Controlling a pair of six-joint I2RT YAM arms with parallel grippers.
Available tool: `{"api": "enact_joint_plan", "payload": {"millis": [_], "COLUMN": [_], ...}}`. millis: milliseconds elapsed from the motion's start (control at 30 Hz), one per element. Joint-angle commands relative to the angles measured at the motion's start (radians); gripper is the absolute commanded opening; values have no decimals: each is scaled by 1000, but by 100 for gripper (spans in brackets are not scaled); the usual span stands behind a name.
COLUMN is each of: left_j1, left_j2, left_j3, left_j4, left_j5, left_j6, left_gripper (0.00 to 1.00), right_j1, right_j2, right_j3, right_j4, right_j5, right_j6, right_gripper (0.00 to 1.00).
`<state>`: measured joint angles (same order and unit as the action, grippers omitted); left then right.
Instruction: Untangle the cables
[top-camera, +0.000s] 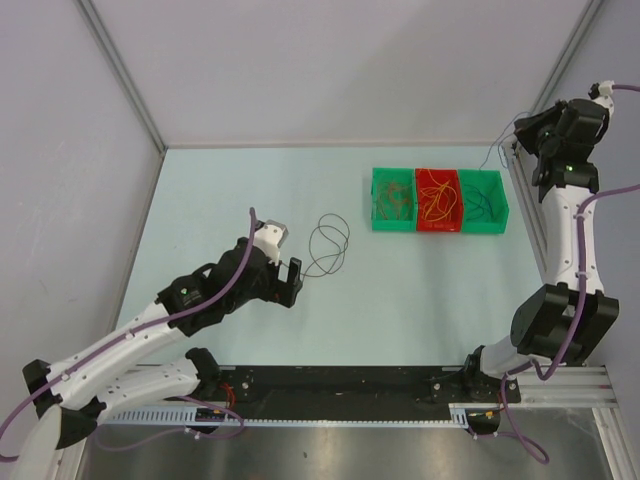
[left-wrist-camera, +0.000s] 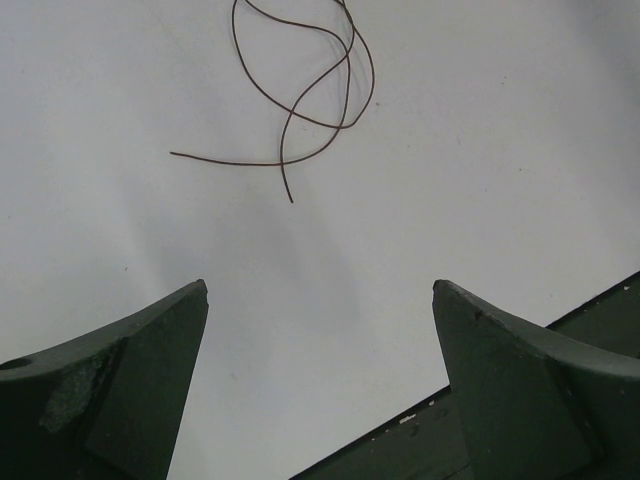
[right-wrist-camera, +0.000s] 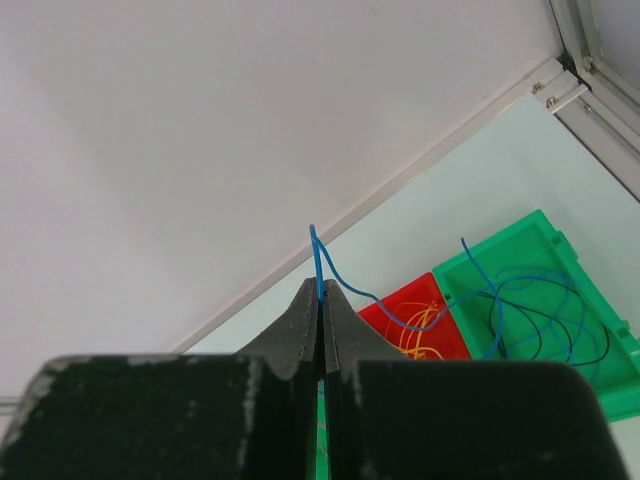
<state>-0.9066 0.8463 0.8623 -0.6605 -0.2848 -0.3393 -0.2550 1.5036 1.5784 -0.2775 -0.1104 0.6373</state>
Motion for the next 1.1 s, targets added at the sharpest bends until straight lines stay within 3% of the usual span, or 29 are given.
{"api": "enact_joint_plan", "payload": {"millis": [0,633,1067], "left_j1": [5,5,5], "left_j2": [5,16,-15], "left_j3": [0,1,0], "left_j4": [13,12,13], "left_j5": [-14,-17,-13], "left_j6": [10,11,10], "left_gripper": [99,99,98], "right_j1": [-3,40,102], "right_j2": [33,116,17], "right_j3": [-44,-98,45], "right_j4": [63,110,54], "right_j5": [8,-15,68], "right_j6": [12,-13,-44], "right_gripper": [0,0,0]}}
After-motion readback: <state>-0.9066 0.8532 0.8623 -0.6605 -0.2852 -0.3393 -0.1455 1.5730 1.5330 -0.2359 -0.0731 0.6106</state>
